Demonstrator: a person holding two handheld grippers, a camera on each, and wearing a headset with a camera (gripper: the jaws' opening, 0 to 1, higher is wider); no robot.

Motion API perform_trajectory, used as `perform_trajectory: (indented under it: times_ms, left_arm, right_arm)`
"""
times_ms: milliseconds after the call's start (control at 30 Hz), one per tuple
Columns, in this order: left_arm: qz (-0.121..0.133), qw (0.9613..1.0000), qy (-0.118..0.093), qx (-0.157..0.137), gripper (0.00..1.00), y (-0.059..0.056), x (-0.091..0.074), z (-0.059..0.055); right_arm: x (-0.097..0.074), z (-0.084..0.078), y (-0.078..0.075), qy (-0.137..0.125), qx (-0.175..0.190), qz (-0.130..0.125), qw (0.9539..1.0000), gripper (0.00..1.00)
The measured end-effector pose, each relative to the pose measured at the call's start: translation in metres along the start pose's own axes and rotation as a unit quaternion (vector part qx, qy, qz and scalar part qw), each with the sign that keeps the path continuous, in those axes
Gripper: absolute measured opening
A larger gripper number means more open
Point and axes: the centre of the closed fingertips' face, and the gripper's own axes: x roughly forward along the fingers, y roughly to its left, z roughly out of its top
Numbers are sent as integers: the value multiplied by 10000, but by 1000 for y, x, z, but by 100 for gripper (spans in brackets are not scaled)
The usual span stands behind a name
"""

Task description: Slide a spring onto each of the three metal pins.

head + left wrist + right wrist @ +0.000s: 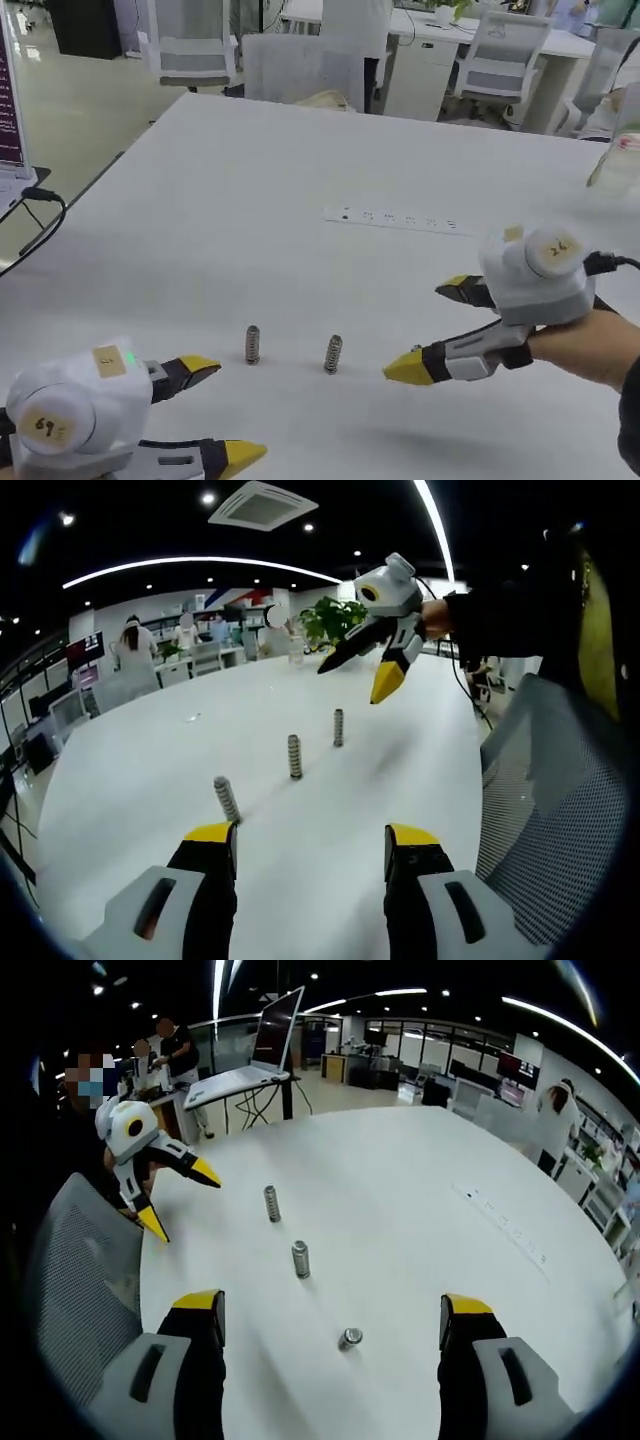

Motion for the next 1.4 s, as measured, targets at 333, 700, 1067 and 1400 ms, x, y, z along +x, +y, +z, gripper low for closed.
perform_trajectory:
  times_ms: [333,700,1067,1400]
  left_arm:
    - [68,10000,-41,-3,55,1,-2,4]
    - [143,9998,-131,-79,56,1,-4,7]
    - [165,9995,-183,-201,57,-2,-7,7]
    - [185,9991,-198,-312,57,-1,-7,4]
  right_arm:
    - [-12,-19,11,-223,262,-104,9994,88]
    - [-20,-36,30,-431,381,-44,9983,86]
    - [-24,-59,47,-710,359,66,9968,88]
    - [-20,-61,47,-1111,300,-40,9934,94]
